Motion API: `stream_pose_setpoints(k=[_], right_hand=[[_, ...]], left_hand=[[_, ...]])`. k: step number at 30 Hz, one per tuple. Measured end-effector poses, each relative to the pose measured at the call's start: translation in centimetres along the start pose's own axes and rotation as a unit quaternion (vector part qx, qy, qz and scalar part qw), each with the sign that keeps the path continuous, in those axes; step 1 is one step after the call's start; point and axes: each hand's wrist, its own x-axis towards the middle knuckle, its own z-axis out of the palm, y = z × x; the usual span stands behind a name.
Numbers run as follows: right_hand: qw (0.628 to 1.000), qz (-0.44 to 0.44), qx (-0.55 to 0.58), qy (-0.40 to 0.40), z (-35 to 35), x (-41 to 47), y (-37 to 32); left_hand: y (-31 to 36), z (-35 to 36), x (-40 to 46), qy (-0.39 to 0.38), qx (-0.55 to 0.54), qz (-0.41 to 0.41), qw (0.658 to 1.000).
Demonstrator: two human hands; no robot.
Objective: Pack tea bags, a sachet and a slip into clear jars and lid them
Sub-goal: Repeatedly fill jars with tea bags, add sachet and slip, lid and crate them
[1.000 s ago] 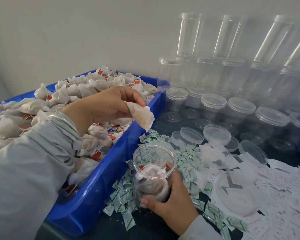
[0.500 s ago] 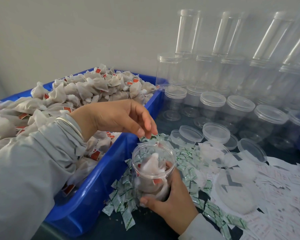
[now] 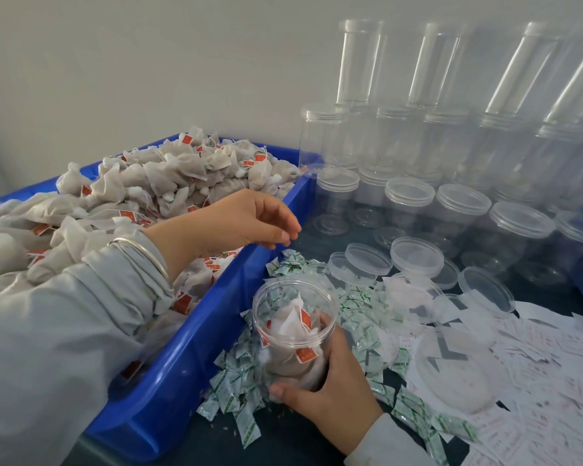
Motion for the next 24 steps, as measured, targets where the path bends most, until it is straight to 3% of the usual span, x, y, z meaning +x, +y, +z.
stream_pose_setpoints(k=[5,12,15,19,21,24], right_hand=[[1.0,0.007,-0.002,0.011,0.1,-0.1,0.1],[0.995,-0.023,0.025,0.093,-0.3,-0.4,-0.7],[0.98,-0.016,0.035,0.197,-0.8,-0.3,-0.8],[0.952,-0.023,0.03,0.303,-1.6,0.1,-0.9],[0.945,-0.019,0.036,0.325,-1.9,0.1,-1.1],[0.944,-0.01,0.045,0.328,-2.0,0.1,-1.2]], left_hand=[[0.1,1.9,0.8,0.059,0.198,-0.015,0.978],[0.4,4.1,1.9,-0.035,0.357,-0.008,0.933],[0.6,4.1,2.4,-0.071,0.462,-0.019,0.884],[0.6,5.1,3.0,-0.147,0.598,-0.051,0.786],[0.4,6.1,3.2,-0.209,0.632,-0.101,0.74],[-0.2,7.2,3.4,-0.279,0.628,-0.159,0.709]])
